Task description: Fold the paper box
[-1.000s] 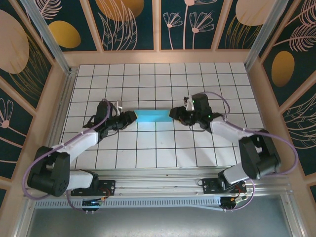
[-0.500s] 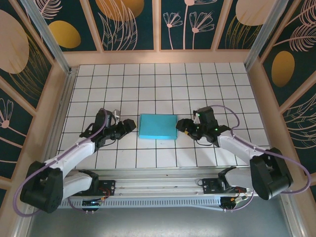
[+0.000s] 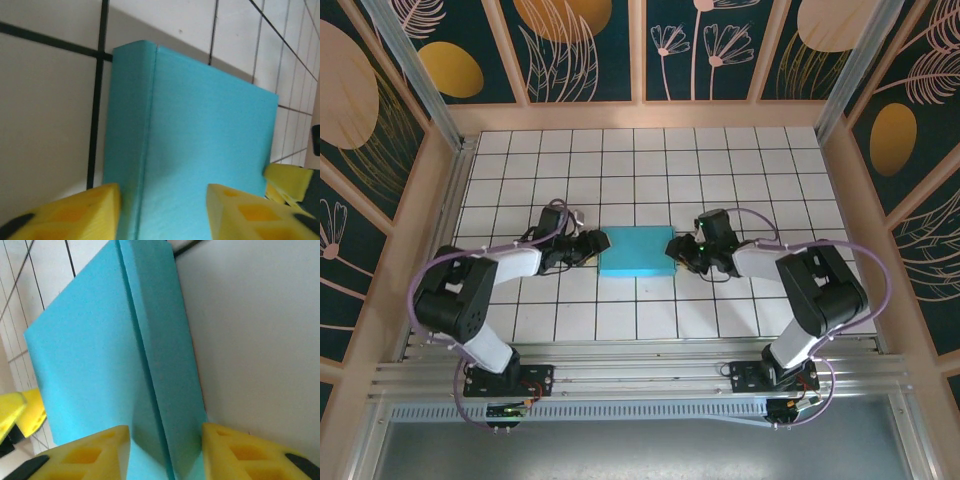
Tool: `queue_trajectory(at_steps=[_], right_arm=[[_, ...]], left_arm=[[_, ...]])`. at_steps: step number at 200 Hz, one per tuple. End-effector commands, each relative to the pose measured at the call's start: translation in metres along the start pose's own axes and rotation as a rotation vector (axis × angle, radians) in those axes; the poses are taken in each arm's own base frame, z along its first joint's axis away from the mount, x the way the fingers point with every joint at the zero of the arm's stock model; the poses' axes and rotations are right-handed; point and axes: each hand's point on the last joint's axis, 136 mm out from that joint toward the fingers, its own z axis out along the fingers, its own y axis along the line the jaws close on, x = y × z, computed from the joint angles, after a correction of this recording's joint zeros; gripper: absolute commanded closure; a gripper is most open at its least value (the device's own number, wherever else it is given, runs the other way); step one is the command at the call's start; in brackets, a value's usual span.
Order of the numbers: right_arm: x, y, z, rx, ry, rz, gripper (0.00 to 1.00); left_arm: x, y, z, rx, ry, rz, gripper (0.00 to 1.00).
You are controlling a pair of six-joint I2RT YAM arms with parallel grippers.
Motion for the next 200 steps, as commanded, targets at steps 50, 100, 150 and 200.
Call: queue_trajectory(at_steps=[50, 100, 150, 200], right_arm=[[-0.091, 0.055, 0.061, -0.107, -0.087, -0.021, 0.64], [-0.212, 0.078, 0.109, -0.151, -0.233, -0.028, 0.63], [-0.263, 0.118, 0.125, -0.230, -0.255, -0.056, 0.55], [-0.274, 0.148, 0.068, -0.210, -0.288, -0.101, 0.33]], left_arm=[[-0.096, -0.032, 0.062, -0.036, -0.104, 0.047, 0.60], [-0.219, -0.043, 0.102, -0.007, -0.292, 0.028, 0.60], [-0.277, -0.053, 0.095, 0.039, -0.412, 0.002, 0.56], [-0.307, -0.080, 0.057, 0.052, -0.467, 0.057, 0.45]])
